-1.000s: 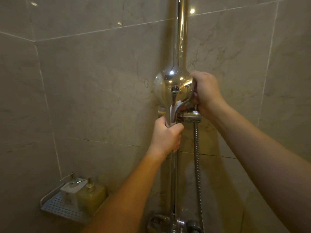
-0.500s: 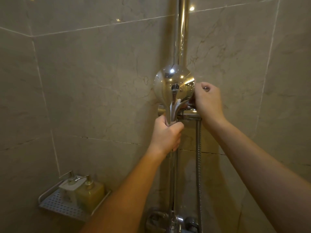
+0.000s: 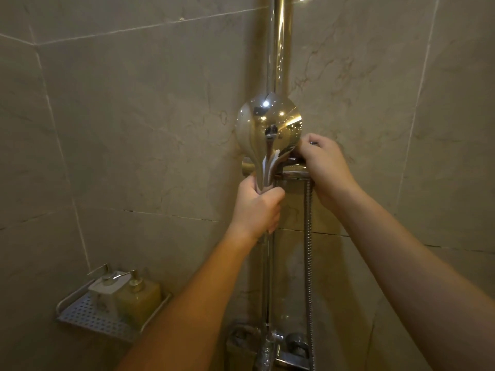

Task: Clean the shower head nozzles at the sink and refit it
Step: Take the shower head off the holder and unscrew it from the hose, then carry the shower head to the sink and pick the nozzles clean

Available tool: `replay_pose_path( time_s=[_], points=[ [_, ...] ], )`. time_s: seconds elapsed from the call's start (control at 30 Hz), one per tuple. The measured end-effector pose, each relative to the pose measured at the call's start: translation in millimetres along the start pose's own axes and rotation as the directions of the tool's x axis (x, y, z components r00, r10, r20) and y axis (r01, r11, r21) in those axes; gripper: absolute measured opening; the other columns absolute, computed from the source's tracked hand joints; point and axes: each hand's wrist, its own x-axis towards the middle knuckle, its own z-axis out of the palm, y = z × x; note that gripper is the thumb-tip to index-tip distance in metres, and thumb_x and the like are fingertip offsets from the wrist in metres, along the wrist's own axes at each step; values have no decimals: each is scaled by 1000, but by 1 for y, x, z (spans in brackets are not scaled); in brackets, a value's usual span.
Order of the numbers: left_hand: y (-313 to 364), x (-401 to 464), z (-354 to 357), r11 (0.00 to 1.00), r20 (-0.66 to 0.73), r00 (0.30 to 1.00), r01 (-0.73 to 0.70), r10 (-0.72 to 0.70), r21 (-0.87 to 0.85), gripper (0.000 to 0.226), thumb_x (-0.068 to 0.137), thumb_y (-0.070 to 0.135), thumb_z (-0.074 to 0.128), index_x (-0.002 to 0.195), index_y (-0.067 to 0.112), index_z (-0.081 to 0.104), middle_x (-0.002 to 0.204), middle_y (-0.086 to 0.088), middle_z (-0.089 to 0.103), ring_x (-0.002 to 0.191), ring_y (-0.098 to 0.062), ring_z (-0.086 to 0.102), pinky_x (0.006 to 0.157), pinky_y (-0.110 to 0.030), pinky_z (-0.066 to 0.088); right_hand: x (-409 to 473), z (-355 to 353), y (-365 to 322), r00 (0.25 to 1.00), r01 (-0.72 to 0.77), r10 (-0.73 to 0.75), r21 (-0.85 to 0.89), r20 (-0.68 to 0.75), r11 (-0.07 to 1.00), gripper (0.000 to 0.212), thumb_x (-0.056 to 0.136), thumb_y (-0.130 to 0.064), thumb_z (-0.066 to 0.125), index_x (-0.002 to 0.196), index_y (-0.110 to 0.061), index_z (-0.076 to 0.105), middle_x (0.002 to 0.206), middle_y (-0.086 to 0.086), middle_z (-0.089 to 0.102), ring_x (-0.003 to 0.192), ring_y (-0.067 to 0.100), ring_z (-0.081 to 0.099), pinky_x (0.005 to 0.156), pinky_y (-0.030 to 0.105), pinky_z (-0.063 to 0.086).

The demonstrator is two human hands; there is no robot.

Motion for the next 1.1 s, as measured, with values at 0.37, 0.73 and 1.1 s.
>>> replay_pose_path(
  time_s=[0.37, 0.73, 1.1],
  points=[
    [-6, -8, 14, 882, 158, 985, 130, -64, -452, 19, 78, 3, 51, 82, -16, 54, 34, 0, 25, 22, -12, 24, 33, -15, 28, 2, 5, 11, 996, 84, -84, -25, -15, 996, 32, 94, -21, 62, 66, -17, 46, 64, 2, 49, 61, 11, 48, 61, 27, 41],
    [-10, -46, 15, 875, 485, 870, 168, 85, -455, 36, 89, 33, 59, 103, 0, 60, 60, -10, 42, 45, -20, 44, 47, -29, 43, -65, -23, 26, 947, 26, -42, -54, -320, 998, 15, 98, -21, 56, 110, -12, 53, 99, -1, 59, 94, 18, 64, 80, 36, 57],
    [-76, -144, 22, 896, 824, 476, 437, -307, 81, 35, 92, 53, 52, 111, 23, 54, 79, 3, 64, 79, -18, 64, 93, -49, 56, -284, -47, 75, 594, -555, 200, -217, -779, 803, 16, 94, -15, 63, 106, -21, 55, 105, 0, 60, 98, 16, 61, 76, 28, 53]
  ],
)
